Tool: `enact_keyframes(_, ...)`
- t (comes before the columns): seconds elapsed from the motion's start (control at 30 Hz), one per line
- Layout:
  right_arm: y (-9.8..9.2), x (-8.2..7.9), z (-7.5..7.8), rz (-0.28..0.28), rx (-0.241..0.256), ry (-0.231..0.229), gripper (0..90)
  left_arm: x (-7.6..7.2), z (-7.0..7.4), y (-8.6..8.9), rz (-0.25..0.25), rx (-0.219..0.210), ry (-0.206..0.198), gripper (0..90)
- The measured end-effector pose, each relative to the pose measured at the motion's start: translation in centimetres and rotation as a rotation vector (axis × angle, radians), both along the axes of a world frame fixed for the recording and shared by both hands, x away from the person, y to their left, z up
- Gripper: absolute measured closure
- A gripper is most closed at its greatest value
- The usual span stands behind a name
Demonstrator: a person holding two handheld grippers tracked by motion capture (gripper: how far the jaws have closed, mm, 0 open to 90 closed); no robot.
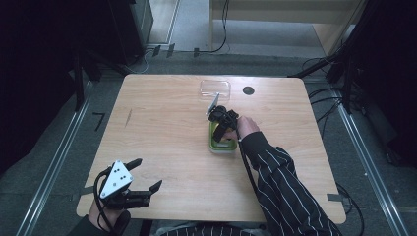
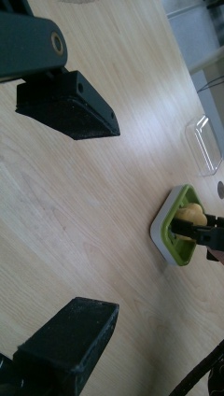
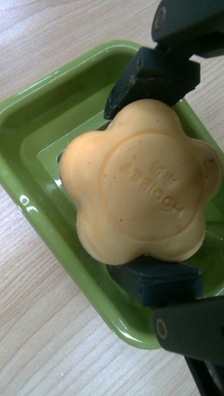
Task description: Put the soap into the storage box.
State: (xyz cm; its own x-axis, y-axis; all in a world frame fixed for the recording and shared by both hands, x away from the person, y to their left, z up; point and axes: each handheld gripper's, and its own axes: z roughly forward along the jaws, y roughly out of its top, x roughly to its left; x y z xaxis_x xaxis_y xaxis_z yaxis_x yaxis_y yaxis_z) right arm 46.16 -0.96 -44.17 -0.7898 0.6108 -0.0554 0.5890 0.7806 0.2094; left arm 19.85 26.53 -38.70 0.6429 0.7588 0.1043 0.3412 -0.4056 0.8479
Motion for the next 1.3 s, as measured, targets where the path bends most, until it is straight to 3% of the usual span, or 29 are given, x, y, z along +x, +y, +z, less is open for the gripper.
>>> enact_keyframes(0.97,-0.3,0.2,-0.3,-0.016,0.015,-0.01,26.3,0.0,0.0,0.0,0.0,-0.001,0.0,13.6)
enact_keyframes(1.3,-0.3,-0.1,0.6,-0.014,0.013,-0.018,16.9,0.0,0.0,0.0,0.001,-0.001,0.0,13.6)
